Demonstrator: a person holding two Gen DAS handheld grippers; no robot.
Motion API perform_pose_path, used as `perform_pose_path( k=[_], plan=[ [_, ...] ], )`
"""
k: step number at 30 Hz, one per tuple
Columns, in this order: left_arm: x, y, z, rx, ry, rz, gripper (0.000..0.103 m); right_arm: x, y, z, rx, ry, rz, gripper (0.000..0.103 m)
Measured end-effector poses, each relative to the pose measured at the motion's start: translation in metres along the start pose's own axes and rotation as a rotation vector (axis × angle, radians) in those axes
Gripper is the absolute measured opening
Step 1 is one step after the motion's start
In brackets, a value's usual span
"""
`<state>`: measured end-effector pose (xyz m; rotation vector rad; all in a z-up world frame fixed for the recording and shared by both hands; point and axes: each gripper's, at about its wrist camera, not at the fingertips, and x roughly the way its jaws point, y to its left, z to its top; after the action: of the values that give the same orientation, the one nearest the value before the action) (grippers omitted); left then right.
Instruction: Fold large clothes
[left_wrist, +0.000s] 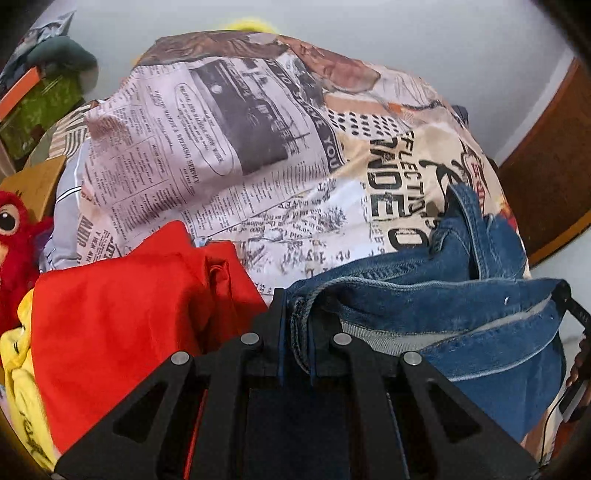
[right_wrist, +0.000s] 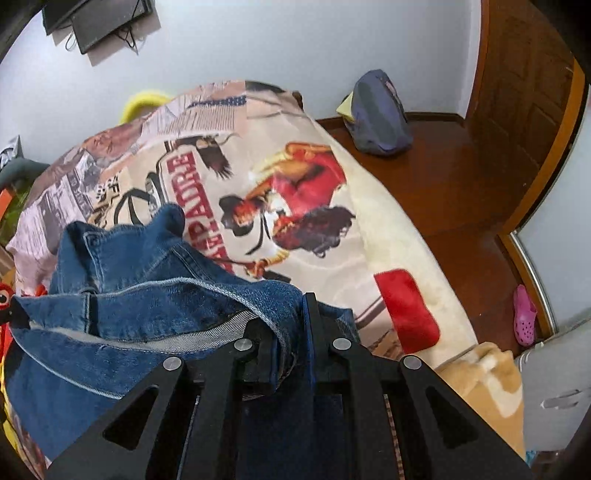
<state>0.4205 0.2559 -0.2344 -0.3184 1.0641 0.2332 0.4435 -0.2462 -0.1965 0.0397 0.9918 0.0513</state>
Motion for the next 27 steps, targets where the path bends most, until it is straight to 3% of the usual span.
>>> perform_pose_path(
  k=[6,9,11,13,15,17,22,27],
  plan=[
    [-0.020,-0.022,-0.002,0.150,-0.010,0.061,0.011,-0.010,0.008,0.007,-0.087,0.055,-0.046,0.021],
    [-0.046,-0.028,-0.004,0.184,-0.047,0.042,0.021,-0.027,0.020,0.008,-0.152,0.066,-0.069,0.022],
    [-0.063,-0.032,-0.004,0.183,-0.079,0.024,0.033,-0.045,0.029,0.007,-0.190,0.027,-0.061,0.022],
    [-0.083,-0.037,-0.005,0.191,-0.119,0.014,0.040,-0.063,0.036,0.005,-0.209,-0.008,-0.043,0.028],
    [-0.100,-0.044,-0.008,0.209,-0.144,-0.002,0.045,-0.083,0.042,0.001,-0.209,-0.040,-0.004,0.046],
    [-0.113,-0.052,-0.015,0.232,-0.149,-0.023,0.052,-0.101,0.047,-0.006,-0.206,-0.075,0.050,0.049],
    [-0.120,-0.067,-0.043,0.289,-0.096,-0.069,0.055,-0.115,0.061,-0.032,-0.238,-0.027,0.133,0.051],
    [-0.094,-0.070,-0.074,0.305,0.010,-0.090,0.055,-0.101,0.073,-0.066,-0.264,0.064,0.157,0.054]
  ],
)
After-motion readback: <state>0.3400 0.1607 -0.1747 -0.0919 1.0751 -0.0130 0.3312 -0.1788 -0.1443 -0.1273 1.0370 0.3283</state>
